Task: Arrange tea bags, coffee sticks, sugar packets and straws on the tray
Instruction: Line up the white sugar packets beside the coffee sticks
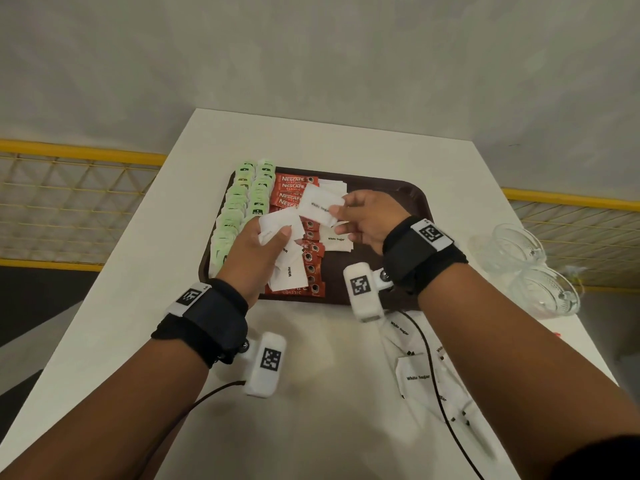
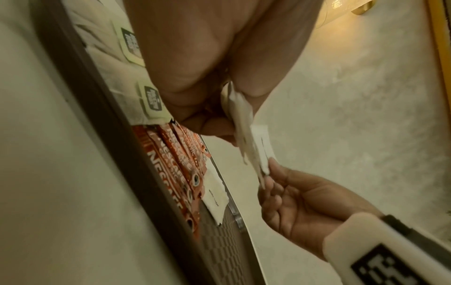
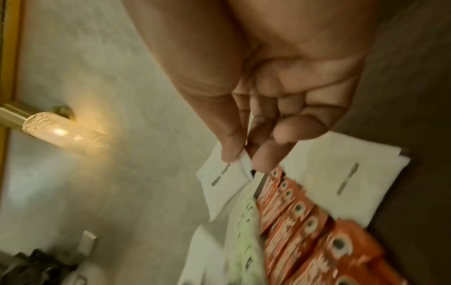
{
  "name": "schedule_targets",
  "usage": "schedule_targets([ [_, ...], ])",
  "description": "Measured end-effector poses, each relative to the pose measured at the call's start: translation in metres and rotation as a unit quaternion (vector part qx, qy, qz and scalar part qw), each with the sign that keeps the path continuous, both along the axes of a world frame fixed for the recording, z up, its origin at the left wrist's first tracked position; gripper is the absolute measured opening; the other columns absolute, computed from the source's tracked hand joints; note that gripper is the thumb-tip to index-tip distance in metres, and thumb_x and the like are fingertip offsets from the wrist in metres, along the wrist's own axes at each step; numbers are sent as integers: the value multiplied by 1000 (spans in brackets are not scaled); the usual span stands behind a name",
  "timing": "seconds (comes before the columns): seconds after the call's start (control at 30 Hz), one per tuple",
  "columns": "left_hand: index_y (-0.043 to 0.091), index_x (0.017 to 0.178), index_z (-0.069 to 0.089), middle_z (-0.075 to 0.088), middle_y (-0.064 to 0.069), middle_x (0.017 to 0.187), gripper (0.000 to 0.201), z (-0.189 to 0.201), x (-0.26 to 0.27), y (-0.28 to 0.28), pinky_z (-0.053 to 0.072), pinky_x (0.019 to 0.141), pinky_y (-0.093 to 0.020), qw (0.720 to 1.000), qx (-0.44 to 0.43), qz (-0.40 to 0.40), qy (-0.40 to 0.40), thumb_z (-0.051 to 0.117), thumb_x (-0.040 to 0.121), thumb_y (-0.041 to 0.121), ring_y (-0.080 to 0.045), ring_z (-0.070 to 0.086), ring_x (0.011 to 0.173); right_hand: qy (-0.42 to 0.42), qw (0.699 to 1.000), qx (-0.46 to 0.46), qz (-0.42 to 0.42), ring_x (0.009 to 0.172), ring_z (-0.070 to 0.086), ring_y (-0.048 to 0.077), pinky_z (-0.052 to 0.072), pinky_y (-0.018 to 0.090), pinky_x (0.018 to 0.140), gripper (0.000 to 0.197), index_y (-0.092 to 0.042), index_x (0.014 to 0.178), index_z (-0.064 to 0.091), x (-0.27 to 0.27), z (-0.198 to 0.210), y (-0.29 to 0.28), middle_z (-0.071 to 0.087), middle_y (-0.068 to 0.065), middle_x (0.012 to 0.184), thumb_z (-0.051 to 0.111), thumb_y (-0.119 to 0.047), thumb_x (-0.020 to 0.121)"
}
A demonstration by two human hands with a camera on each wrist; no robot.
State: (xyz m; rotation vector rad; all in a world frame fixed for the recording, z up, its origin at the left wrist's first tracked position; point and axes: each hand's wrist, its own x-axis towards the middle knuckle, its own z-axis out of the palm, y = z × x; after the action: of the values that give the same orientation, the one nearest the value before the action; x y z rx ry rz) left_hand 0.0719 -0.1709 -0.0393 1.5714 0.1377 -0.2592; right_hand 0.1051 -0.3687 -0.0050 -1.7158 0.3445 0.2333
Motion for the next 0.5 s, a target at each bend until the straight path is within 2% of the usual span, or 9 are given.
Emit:
schedule_targets([
  [0.07,25,123,50,67,-5,111,28,0,0,5,61,71,-45,1000,4,12,10,58,97,32,-22,71,90,13,999,-31,-12,53,59,9,40,21,47,10,-14,89,59,1,-2,-16,67,4,79,69,-11,88],
  [0.17,25,128,49,67,-3,111,34,0,0,9,60,75,-51,999,3,20,25,58,97,35,-21,72,90,59,987,-149,15,54,56,8,38,21,43,7,-16,87,62,-1,-13,-37,68,2,77,69,-15,88],
  [0.23,25,129,48,67,-3,111,35,1,-1,10,60,75,-51,999,5,21,30,58,97,35,-22,71,91,100,976,-191,37,57,57,10,37,22,43,7,-15,92,63,-3,-22,-42,71,6,86,69,-17,89],
  [0.3,24,130,48,66,-4,113,36,1,-2,10,60,75,-49,999,9,19,30,58,97,35,-22,71,93,130,964,-226,50,62,57,11,38,23,46,15,-13,102,62,-5,-26,-39,70,8,96,68,-19,89],
  [0.4,24,132,47,66,-4,115,37,-1,-2,11,61,73,-44,999,11,19,29,58,97,34,-23,70,94,148,951,-268,56,68,57,13,43,23,53,20,-14,109,58,-4,-28,-30,65,7,98,65,-21,91],
  [0.5,24,132,47,65,-4,116,38,-1,-3,11,61,71,-41,999,18,17,26,57,98,34,-23,70,94,163,949,-265,57,74,57,14,44,24,59,16,-16,104,54,2,-30,-22,65,8,97,63,-23,93],
])
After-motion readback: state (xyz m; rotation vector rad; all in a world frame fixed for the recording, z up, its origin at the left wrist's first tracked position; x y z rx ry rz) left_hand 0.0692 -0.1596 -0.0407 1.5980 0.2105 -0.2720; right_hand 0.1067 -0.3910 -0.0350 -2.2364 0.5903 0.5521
